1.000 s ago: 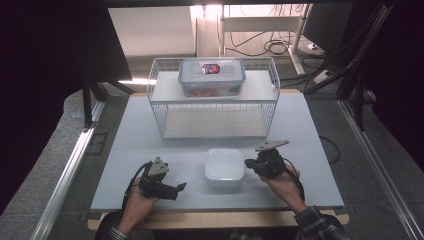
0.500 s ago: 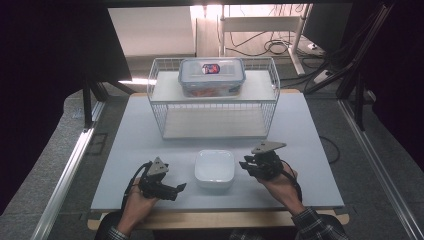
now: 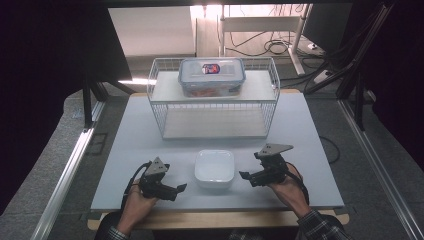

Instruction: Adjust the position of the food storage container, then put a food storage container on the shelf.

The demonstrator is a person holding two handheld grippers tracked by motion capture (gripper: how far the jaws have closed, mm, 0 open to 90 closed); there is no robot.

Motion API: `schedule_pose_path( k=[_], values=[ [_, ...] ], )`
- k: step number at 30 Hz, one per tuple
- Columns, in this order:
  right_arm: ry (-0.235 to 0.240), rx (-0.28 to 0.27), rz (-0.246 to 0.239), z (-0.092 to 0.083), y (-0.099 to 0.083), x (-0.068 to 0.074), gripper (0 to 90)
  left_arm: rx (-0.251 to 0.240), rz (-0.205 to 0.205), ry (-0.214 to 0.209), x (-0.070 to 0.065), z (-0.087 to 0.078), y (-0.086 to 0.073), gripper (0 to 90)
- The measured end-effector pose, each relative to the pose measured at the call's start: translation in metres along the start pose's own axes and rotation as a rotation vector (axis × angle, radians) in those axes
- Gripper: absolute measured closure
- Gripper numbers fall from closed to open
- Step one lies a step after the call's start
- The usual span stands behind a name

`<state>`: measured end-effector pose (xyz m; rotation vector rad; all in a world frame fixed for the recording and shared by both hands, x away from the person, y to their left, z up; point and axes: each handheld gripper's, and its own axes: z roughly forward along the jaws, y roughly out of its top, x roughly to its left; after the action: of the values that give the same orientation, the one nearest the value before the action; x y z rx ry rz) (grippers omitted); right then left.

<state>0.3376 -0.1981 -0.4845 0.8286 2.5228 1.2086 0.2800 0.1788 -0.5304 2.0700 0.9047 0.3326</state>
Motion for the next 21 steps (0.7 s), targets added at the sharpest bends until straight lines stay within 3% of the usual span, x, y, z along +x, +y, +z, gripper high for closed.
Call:
schedule_pose_path(
  k=[4,10,14,21],
  values=[
    [0.016,0.004,0.039,0.005,-0.004,-0.003,3.0,0.006,0.006,0.001,0.0,0.001,0.0,1.5],
    [0.032,-0.013,0.058,0.002,-0.003,-0.003,0.0,0.014,-0.01,0.004,0.001,-0.001,0.002,2.3],
    [0.031,-0.008,0.046,0.001,-0.001,-0.002,0.0,0.015,-0.032,-0.005,0.001,-0.001,0.005,3.3],
    [0.016,-0.014,0.04,0.002,0.007,0.003,0.0,0.001,-0.026,-0.016,0.001,-0.002,0.02,4.2]
  ],
)
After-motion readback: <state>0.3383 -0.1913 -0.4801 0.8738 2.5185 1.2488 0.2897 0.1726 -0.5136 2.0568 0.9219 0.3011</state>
